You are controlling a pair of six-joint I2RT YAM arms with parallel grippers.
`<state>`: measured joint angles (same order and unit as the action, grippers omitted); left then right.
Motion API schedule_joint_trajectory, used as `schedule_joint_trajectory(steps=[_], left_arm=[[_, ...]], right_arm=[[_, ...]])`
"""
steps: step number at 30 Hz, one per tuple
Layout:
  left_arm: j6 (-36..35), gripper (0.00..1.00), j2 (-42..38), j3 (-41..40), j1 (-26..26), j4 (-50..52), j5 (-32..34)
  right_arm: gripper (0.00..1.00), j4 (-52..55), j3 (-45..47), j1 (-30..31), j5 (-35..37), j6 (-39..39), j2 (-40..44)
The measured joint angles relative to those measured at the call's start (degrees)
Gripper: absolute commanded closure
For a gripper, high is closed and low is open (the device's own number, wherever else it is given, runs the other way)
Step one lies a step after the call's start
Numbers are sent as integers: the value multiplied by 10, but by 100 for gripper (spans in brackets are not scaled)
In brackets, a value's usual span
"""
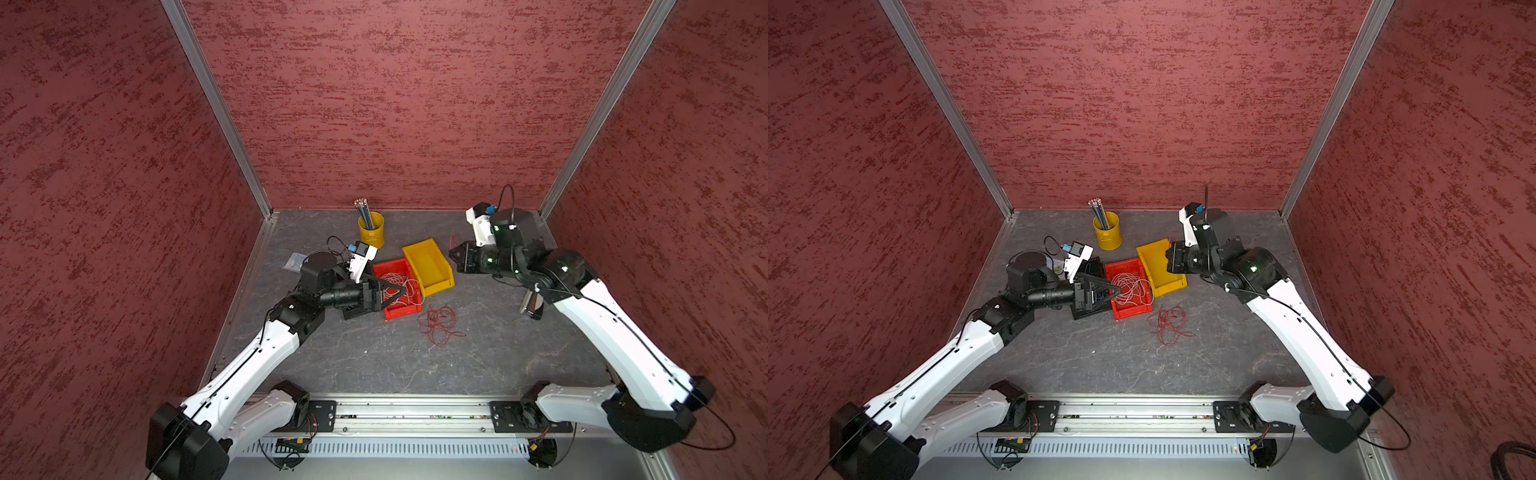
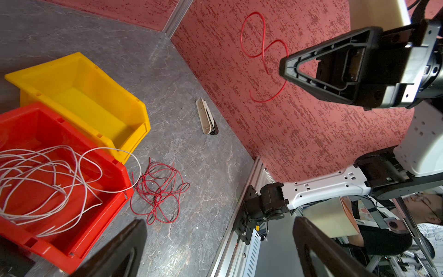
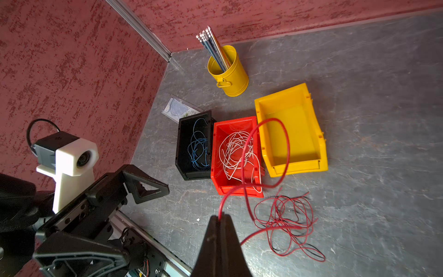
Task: Untangle and sort cables by color
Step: Pick up the cable from the cable, then place the cable in the bin.
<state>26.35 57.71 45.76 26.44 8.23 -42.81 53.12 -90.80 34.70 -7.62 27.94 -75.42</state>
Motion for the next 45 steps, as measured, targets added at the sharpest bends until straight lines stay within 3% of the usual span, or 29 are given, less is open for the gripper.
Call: schedule_joint_trajectory(steps=[10, 21, 29, 33, 38, 45], left_arm=[[25, 0, 5, 0, -26, 30, 22], [53, 0, 33, 10, -52, 53, 4], [77, 0, 55, 10, -78, 68, -11], [79, 0, 55, 10, -79, 71, -16], [79, 0, 55, 10, -81, 73, -19], [79, 0, 55, 10, -82, 73, -21]], right_arm=[[100, -27, -20, -34, -74, -14, -118], [100, -63, -26, -85, -126, -34, -256], [100, -51, -104, -94, -130, -65, -366], [90, -41, -132, -96, -125, -73, -393], [61, -24, -171, -100, -115, -82, -425], [53, -3, -173, -101, -104, -86, -422]])
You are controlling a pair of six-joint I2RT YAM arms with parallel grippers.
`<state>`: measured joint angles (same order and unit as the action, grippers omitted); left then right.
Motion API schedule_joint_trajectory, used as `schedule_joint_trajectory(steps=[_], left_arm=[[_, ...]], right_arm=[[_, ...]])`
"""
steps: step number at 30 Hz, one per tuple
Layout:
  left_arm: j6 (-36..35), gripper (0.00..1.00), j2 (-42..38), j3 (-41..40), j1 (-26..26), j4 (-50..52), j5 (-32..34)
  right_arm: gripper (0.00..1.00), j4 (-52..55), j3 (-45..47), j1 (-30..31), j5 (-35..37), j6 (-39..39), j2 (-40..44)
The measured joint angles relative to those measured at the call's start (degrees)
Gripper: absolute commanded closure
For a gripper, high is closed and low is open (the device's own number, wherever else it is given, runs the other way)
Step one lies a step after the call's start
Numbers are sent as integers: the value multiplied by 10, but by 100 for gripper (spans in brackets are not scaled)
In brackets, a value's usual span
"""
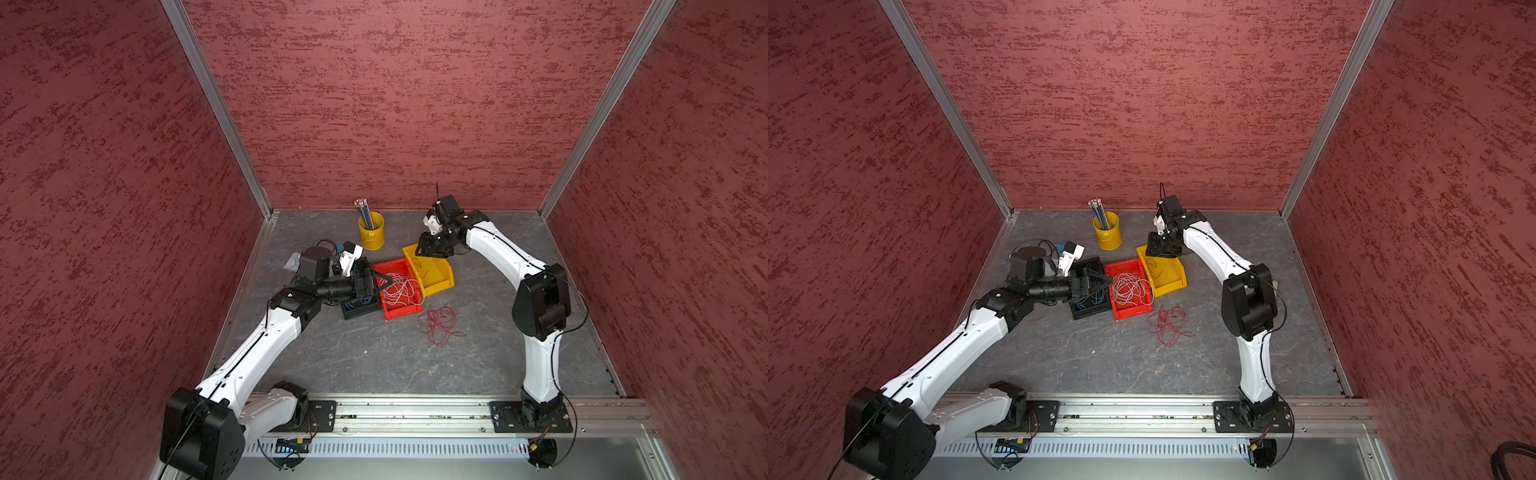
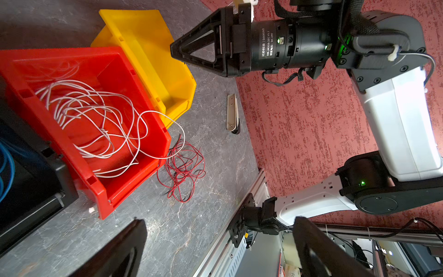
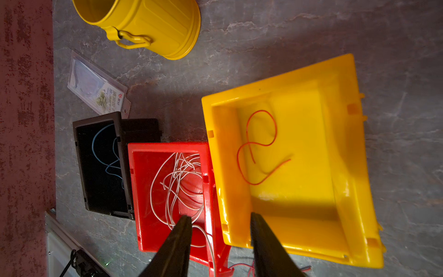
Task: Untangle and sort cables by color
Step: Place the cable in the bin, then untie the cable.
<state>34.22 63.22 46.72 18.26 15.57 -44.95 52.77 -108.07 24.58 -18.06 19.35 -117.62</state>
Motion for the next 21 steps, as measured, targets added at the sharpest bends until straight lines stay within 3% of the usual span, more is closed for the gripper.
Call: schedule_joint_trajectory(steps=[4, 14, 21], left_arm=[[-5, 0, 0, 0, 0, 0, 0], [-30, 0, 0, -15, 33, -34, -3], [-66, 0, 10, -19, 91, -68, -2]], right_arm=[[53, -3, 29, 0, 0, 1, 41], [54, -13, 312, -18, -23, 1, 304], [55, -11, 412, -21, -96, -43, 307]])
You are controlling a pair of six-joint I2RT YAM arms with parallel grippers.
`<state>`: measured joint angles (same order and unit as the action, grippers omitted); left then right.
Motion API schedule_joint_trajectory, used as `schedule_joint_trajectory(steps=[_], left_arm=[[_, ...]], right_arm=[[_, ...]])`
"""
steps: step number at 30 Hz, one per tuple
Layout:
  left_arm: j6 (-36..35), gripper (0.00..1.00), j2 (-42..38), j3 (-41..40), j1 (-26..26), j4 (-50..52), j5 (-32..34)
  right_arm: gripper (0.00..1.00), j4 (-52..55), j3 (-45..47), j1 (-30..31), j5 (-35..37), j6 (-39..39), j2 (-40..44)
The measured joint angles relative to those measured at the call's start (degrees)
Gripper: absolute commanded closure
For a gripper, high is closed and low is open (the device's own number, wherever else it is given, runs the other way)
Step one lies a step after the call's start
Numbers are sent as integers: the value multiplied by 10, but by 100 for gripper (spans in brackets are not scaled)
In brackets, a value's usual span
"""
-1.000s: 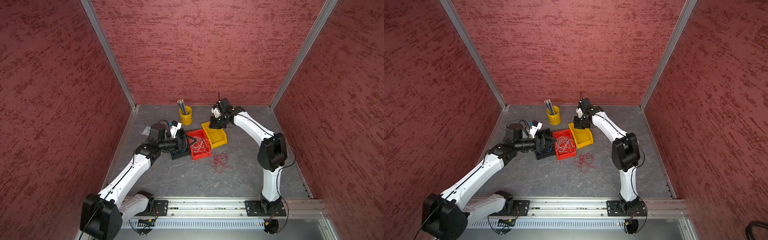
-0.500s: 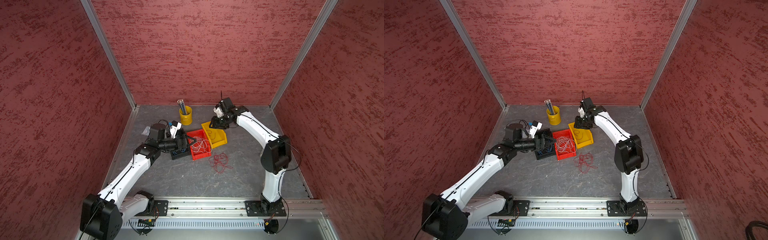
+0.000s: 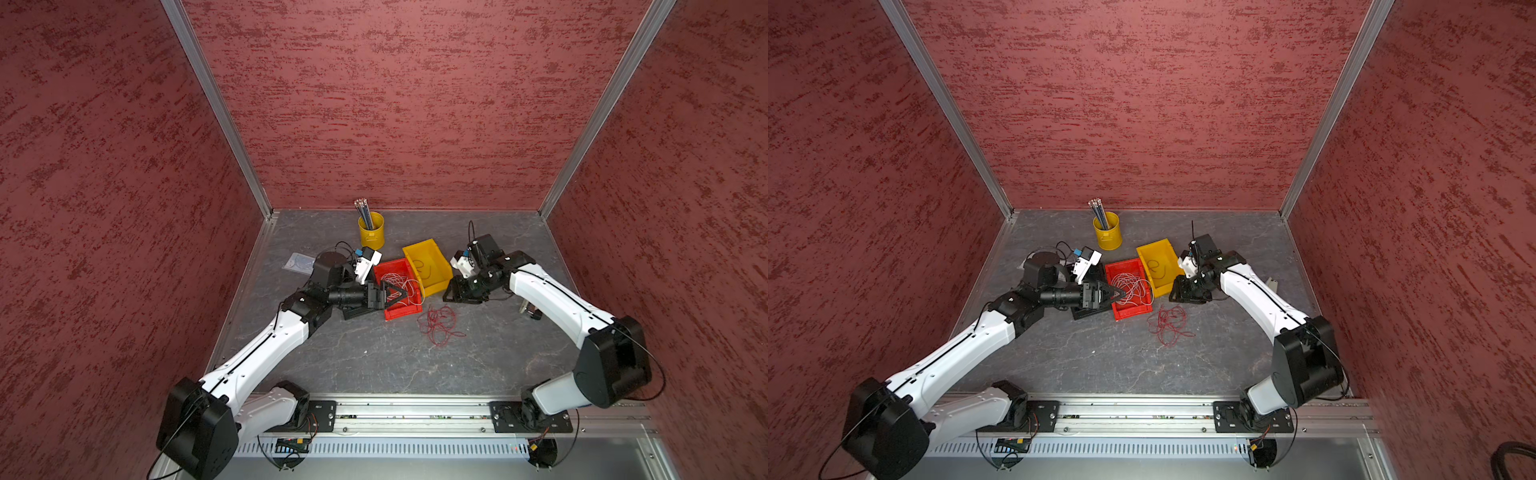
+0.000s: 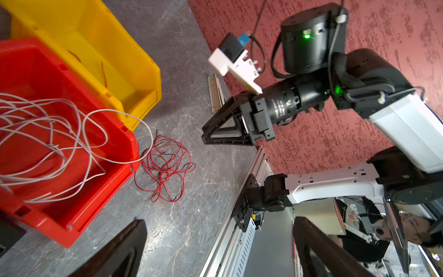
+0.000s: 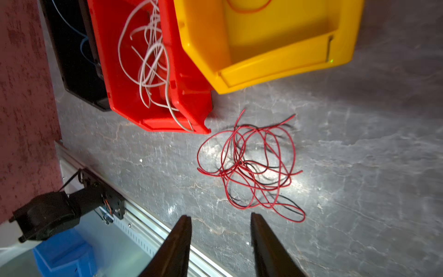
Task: Untangle and sort cables by color
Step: Untie the cable.
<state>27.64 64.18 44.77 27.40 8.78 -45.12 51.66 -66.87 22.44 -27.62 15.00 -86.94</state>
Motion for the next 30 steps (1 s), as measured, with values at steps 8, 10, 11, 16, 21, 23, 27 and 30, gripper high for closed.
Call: schedule_joint_trajectory(steps=[8, 10, 11, 16, 21, 23, 27, 30], left_arm=[[-33, 0, 0, 0, 16, -5, 1], [-40, 0, -1, 0, 16, -4, 2], [-42, 0, -1, 0, 16, -4, 2], [-53, 0, -9, 0, 16, -2, 3], [-57, 0, -10, 0, 14, -1, 4], [-57, 0, -10, 0, 12, 1, 5], [-59, 0, -10, 0, 9, 3, 6], [-61, 0, -10, 0, 8, 4, 6]], right_arm=[[54, 19, -8, 5, -30, -72, -61], [53, 22, -11, 8, -28, -88, -84], [53, 24, -11, 9, -26, -93, -90], [52, 25, -11, 11, -17, -115, -104], [51, 21, -12, 11, -17, -124, -121], [51, 20, -12, 11, -17, -126, -128], [52, 18, -12, 11, -20, -130, -132], [52, 15, -12, 11, -26, -131, -132]])
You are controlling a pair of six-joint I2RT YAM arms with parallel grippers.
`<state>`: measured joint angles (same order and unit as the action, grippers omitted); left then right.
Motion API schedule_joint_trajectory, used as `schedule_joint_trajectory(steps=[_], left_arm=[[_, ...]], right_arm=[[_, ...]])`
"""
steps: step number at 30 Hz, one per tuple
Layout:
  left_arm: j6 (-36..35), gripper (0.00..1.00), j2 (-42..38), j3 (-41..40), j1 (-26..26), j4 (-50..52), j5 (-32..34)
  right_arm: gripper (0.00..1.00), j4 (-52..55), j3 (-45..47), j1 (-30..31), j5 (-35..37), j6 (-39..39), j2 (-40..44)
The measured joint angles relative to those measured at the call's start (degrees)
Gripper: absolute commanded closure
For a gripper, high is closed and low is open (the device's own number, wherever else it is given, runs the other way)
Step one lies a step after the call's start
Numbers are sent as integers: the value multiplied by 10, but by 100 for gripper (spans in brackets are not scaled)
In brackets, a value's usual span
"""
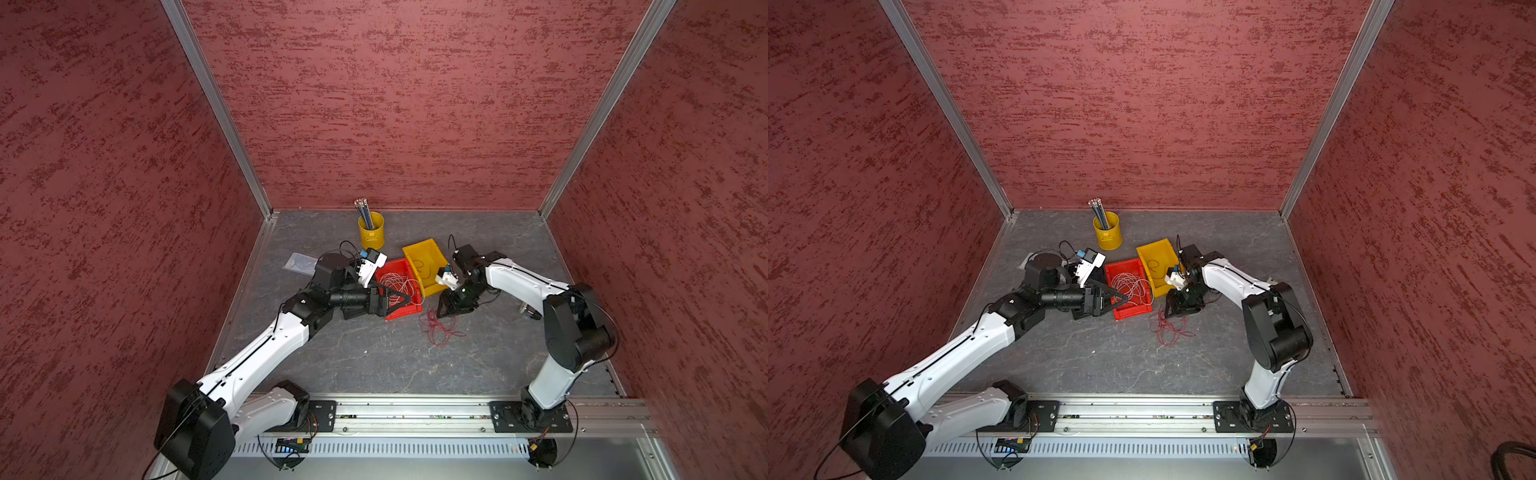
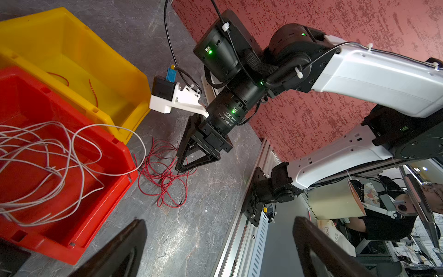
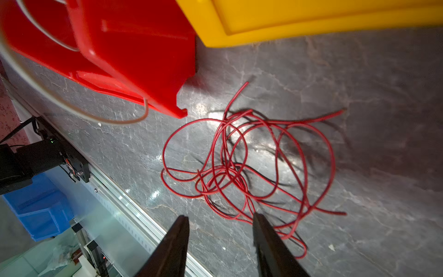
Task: Untangle and sort cables by color
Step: Untie the cable.
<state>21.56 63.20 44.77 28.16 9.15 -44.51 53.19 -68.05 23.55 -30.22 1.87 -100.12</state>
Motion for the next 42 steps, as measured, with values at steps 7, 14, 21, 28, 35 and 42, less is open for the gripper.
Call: schedule_joint_trajectory(steps=[7, 14, 21, 28, 35, 42], left_arm=[[0, 0, 0, 0, -2, 0, 0], [1, 0, 0, 0, -2, 0, 1], [7, 0, -4, -10, -2, -1, 14], [6, 0, -5, -11, -2, 3, 17], [-3, 0, -16, -11, -3, 31, 36], [-7, 0, -25, -12, -22, 56, 58]], right_arm=[[53, -22, 21, 0, -26, 1, 32], [56, -49, 73, 2, -24, 74, 55], [49, -94, 130, 3, 16, 254, 184], [47, -158, 164, 4, 40, 413, 176], [46, -196, 168, 14, 63, 556, 162], [52, -191, 168, 20, 91, 632, 127]])
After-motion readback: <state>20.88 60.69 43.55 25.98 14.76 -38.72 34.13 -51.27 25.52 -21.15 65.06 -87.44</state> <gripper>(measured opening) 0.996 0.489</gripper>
